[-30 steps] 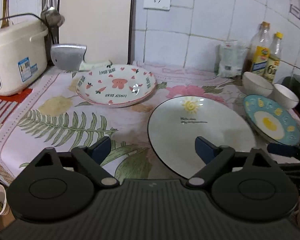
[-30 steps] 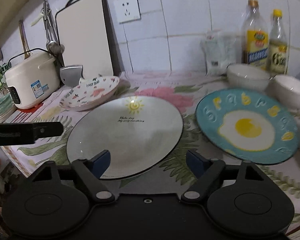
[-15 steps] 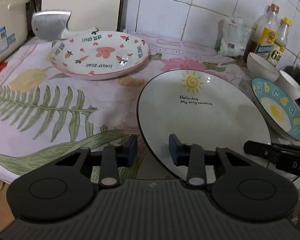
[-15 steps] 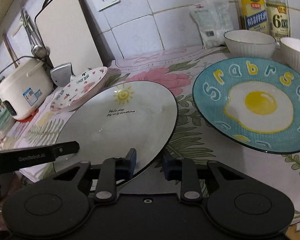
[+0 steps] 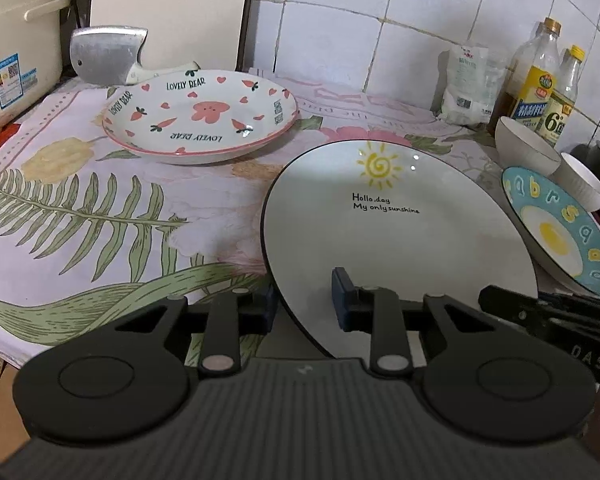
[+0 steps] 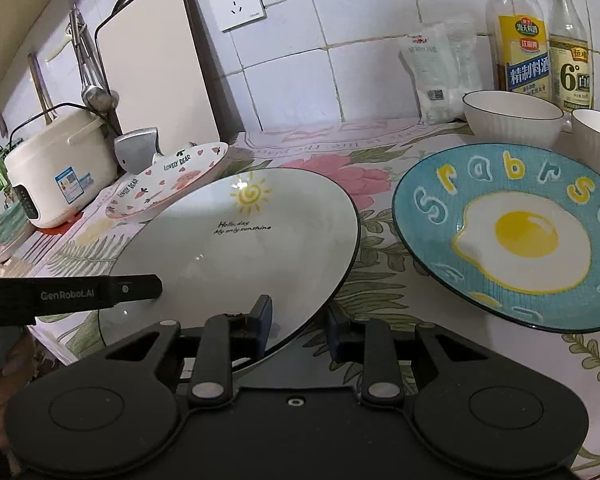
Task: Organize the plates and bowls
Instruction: 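Lift the white sun plate with both grippers toward the wall beside the bunny plate, then lower the white sun plate onto the cloth and open both grippers, then move both grippers to the blue egg plate rim and close on it, then lift the blue egg plate with both grippers over the white sun plate, then lower the blue egg plate into the sun plate and open both grippers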
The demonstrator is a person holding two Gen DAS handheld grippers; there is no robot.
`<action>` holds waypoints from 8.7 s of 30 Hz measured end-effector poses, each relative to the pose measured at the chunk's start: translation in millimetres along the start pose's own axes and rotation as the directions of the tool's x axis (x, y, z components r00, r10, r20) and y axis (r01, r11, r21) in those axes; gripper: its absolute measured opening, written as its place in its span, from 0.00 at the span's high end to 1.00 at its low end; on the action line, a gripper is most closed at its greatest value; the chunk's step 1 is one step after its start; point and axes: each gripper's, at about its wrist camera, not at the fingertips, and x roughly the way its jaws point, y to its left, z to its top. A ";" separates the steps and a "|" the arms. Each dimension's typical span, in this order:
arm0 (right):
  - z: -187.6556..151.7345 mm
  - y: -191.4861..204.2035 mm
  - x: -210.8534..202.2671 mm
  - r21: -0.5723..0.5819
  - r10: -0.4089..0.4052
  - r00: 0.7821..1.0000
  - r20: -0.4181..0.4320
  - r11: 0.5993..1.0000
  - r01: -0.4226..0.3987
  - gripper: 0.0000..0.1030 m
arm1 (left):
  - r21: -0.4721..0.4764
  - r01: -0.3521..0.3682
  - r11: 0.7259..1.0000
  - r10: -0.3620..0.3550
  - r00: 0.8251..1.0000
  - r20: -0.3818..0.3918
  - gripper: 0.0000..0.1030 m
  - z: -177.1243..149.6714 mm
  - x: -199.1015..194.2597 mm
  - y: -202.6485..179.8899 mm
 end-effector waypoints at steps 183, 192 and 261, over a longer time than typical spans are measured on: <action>-17.4 -113.1 -61.5 0.389 -0.285 0.949 0.133 0.896 0.214 0.67 | 0.196 0.100 0.976 -0.101 0.995 0.000 0.69 11.4 38.1 -171.5; -10.4 -82.1 -66.2 0.316 -0.195 0.968 0.155 0.939 0.139 0.67 | 0.172 0.038 0.984 -0.053 0.995 0.080 0.69 15.7 -5.9 -142.0; 152.3 -61.9 109.1 0.061 -0.060 0.992 -0.108 0.996 0.067 0.66 | 0.007 -0.048 0.999 0.048 0.986 -0.159 0.69 149.4 121.2 -60.9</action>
